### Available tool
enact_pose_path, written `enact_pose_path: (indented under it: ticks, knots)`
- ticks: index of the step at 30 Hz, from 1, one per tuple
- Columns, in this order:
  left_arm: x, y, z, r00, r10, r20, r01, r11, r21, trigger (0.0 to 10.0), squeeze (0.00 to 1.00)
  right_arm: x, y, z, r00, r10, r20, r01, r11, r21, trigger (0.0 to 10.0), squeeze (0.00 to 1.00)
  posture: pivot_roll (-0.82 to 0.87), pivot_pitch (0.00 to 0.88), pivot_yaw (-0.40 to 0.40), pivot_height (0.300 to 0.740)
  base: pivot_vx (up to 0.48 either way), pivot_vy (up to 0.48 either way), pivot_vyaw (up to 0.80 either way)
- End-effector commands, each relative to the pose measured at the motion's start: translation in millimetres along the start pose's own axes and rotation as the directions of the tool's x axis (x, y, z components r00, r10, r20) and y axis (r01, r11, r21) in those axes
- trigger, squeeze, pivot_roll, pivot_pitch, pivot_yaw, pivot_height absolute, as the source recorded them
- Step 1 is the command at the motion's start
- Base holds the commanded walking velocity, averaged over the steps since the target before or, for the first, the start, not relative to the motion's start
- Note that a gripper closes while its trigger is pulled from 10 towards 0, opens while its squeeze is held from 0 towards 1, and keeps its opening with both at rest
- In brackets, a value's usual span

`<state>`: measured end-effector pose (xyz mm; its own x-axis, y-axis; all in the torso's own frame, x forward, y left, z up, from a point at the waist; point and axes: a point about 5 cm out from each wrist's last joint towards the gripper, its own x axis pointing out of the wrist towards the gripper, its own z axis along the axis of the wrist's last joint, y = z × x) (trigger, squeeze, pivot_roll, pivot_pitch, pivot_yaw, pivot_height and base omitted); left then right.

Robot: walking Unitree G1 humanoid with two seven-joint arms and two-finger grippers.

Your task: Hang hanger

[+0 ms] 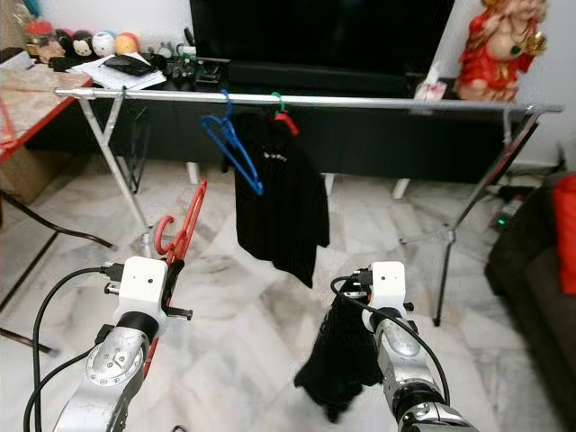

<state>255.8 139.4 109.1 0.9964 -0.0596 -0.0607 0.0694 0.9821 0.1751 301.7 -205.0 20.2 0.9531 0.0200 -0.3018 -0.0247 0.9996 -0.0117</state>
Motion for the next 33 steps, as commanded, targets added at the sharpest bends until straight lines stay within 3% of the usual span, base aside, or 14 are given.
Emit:
enact_pose_path:
  ticks: [1, 9, 33]
  knots:
    - [0.2, -3.9, 3.6, 1.0, -0.02, 0.01, 0.02, 1.0, -0.002, 10.0, 0.0, 1.8, -3.6, 7.5, 1.0, -0.008, 0.03, 0.008, 1.0, -0.013, 10.0, 0.0, 0.07, 0.0, -0.068, 0.716, 0.0, 0.33, 0.0]
    - [0.6, -4.8, 4.2, 0.999, -0.031, 0.011, 0.031, 1.0, 0.001, 10.0, 0.0, 2.8, -3.3, 9.5, 0.999, -0.01, 0.036, 0.011, 1.0, -0.014, 10.0, 0.0, 0.07, 0.0, -0.066, 0.716, 0.0, 0.306, 0.0]
    - [0.0, -9.8, 6.1, 0.997, -0.072, 0.022, 0.071, 0.997, 0.018, 10.0, 0.0, 5.2, -3.4, 13.6, 0.999, -0.026, 0.041, 0.027, 1.0, -0.004, 10.0, 0.0, 0.08, 0.0, -0.062, 0.716, 0.0, 0.0, 0.0]
